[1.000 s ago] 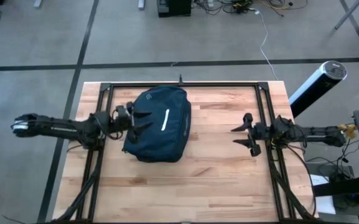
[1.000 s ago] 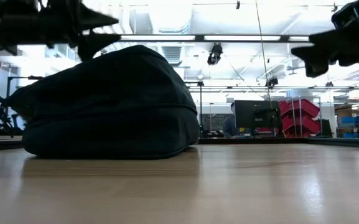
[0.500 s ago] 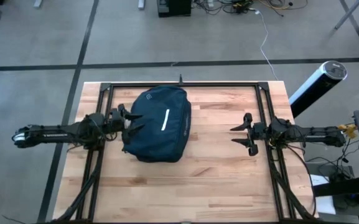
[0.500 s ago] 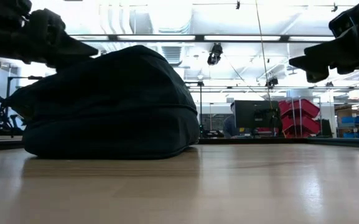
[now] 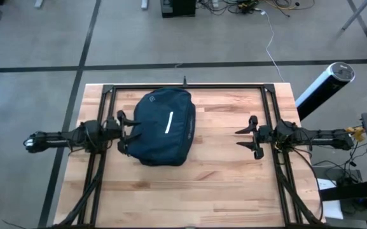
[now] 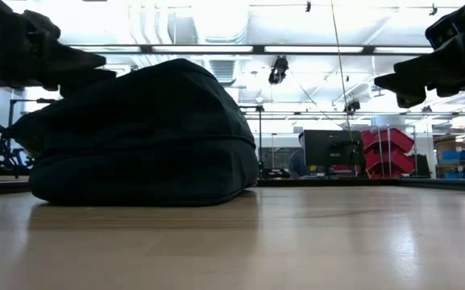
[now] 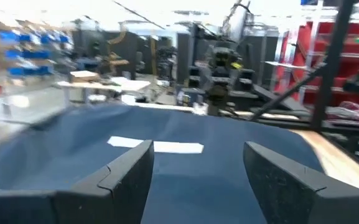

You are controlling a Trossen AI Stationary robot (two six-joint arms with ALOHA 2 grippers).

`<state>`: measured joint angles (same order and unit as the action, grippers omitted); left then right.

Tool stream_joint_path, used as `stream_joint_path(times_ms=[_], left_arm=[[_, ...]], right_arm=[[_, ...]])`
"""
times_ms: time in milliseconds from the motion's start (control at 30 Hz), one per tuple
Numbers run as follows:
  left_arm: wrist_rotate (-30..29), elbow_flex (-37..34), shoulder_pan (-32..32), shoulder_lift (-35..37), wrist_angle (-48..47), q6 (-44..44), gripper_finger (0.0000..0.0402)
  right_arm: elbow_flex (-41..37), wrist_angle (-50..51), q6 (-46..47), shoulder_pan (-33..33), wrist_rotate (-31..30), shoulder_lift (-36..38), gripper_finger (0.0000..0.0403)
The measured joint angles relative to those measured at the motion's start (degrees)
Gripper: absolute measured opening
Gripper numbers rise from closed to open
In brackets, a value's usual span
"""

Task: Unpack backpack
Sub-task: Return to home position

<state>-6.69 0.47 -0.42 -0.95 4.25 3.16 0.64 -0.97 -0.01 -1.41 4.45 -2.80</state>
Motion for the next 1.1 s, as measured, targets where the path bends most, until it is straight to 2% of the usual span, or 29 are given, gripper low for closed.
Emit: stream_joint_path(times_ms=[100,267,700,1100], left_arm=[[-1.40,0.00,-2.01,0.92,-0.11,-2.37,0.0243],[0.47,0.26,-2.81,0.62,-2.54,-3.97,0.0240],[0.16,0.26,-2.76,-5.91,-3.02,-3.13,0.0222],[0.12,0.26,-2.76,-9.33,-3.02,-3.11,0.0241]], right_arm=[[0.00,0.00,-0.02,0.02,0.00,0.03,0.0200],[0.00,0.00,0.00,0.00,0.00,0.08,0.0200],[0.00,-0.01,0.00,0.00,0.00,-0.11,0.0201],[0.00,0.00,-0.02,0.00,0.00,-0.47,0.0200]])
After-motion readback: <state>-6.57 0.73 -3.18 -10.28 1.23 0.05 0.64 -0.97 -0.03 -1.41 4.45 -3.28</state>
